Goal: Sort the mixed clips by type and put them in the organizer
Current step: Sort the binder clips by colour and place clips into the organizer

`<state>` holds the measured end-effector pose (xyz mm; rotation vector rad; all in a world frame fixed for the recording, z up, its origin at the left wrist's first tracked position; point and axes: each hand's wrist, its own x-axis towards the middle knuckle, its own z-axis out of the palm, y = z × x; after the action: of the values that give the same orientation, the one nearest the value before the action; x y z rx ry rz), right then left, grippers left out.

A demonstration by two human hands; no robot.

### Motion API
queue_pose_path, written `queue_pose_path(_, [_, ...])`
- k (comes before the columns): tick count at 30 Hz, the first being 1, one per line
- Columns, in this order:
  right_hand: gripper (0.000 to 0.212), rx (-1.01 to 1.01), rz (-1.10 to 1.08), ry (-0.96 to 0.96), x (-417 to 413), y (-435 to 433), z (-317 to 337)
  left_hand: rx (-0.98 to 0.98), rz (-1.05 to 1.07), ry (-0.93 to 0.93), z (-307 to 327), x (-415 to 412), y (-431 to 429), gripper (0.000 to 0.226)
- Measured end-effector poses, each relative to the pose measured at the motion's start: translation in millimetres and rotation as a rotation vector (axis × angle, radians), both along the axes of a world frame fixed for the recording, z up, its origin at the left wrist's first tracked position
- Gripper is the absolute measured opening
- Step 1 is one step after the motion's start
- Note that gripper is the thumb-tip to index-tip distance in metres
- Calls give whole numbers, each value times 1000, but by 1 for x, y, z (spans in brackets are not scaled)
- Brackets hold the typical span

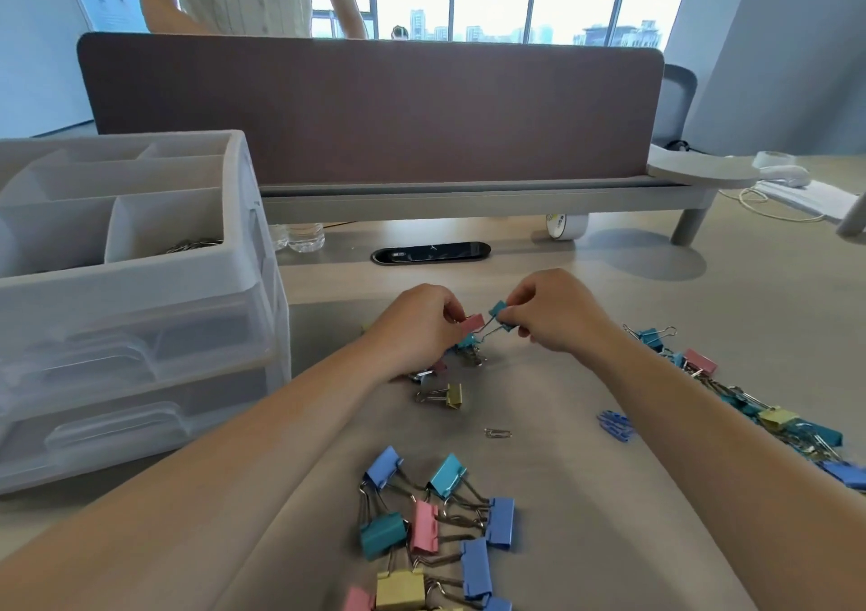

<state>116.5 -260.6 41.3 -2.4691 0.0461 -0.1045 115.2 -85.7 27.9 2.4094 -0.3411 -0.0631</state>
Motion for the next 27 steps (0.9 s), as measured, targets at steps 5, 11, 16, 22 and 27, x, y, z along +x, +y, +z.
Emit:
queue_pose_path(5, [8, -187, -49, 21, 12, -28, -14, 214, -67, -118, -6, 15, -42, 34])
queue_pose_path(11, [16, -326, -105, 80, 19, -54, -29, 268, -142, -109, -20, 34, -78, 15])
queue_pose_path(16, [22, -356, -162, -4, 16, -59, -30, 190, -117, -191, -18, 37, -77, 16])
queue_pose_path(22, [20, -262, 19, -115, 16, -33, -28, 202, -61, -181, -5, 32, -25, 11])
queue_pose_path(27, [24, -287, 233, -41, 20, 12, -33, 340, 20, -151, 1, 27, 20, 10])
